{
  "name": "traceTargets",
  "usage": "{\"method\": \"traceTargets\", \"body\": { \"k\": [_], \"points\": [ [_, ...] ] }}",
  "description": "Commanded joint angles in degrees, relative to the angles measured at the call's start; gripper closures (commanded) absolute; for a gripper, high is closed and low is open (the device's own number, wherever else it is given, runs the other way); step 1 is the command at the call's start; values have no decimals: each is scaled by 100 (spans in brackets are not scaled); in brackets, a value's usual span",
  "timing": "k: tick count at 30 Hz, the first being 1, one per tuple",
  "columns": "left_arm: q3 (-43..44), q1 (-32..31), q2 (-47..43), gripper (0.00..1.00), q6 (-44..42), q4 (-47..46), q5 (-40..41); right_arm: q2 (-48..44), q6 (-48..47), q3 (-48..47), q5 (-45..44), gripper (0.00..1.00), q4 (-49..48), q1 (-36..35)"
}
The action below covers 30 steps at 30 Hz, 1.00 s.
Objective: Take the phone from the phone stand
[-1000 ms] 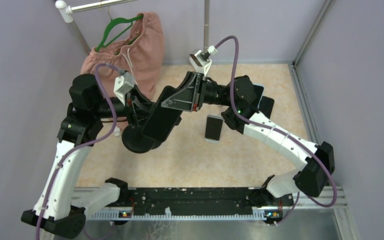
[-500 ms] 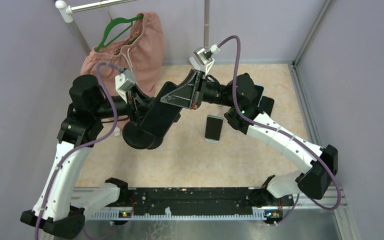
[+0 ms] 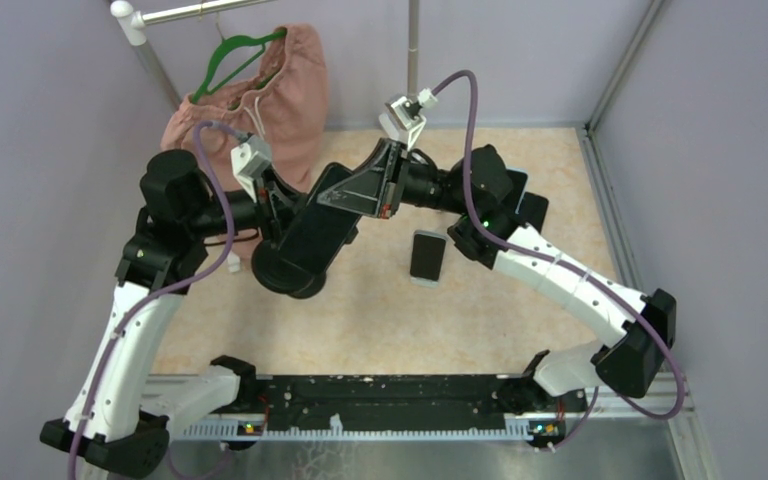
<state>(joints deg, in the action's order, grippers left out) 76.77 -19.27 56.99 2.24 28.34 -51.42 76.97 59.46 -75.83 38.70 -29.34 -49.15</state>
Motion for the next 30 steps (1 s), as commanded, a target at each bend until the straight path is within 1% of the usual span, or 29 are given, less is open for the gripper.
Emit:
{"method": "traceTargets", "body": {
  "k": [1,5,9,12,15,18,20,21,22,25,26,28,30],
  "points": [
    [-12,178,351,100,80,-181,1382,-717,533,-758,1321,100,-1076,-638],
    [-65,180,403,100,-19,-102,1681,-656,543,-1031,1478,100,-1318,-872],
    [-81,177,431,100,-61,27,2241,-697,339,-1195,1575,100,-1157,-912],
    [-144,178,434,100,36,113,2231,-723,371,-1215,1788,100,-1417,-938],
    [-196,178,453,100,245,152,2261,-731,366,-1245,1975,100,-1423,-939],
    [-181,212,504,100,274,272,2876,-798,545,-1196,2164,100,-1724,-938],
    [-150,307,562,100,298,360,3050,-820,710,-1132,2212,100,-1930,-939],
    [-112,389,621,100,375,416,2915,-797,896,-1082,2245,100,-2189,-939],
    [-90,492,696,100,507,507,2559,-755,1123,-1031,2307,100,-2491,-953],
    [-193,907,868,100,1096,365,979,-578,1661,-974,2502,100,-3222,-1026],
    [-239,964,880,100,1186,286,804,-550,1794,-957,2523,100,-3465,-1027],
    [-254,978,853,100,949,109,633,-548,1937,-959,2604,100,-3644,-1027],
    [-340,985,747,100,945,-52,834,-587,1963,-976,2692,100,-3628,-1036]
  ]
}}
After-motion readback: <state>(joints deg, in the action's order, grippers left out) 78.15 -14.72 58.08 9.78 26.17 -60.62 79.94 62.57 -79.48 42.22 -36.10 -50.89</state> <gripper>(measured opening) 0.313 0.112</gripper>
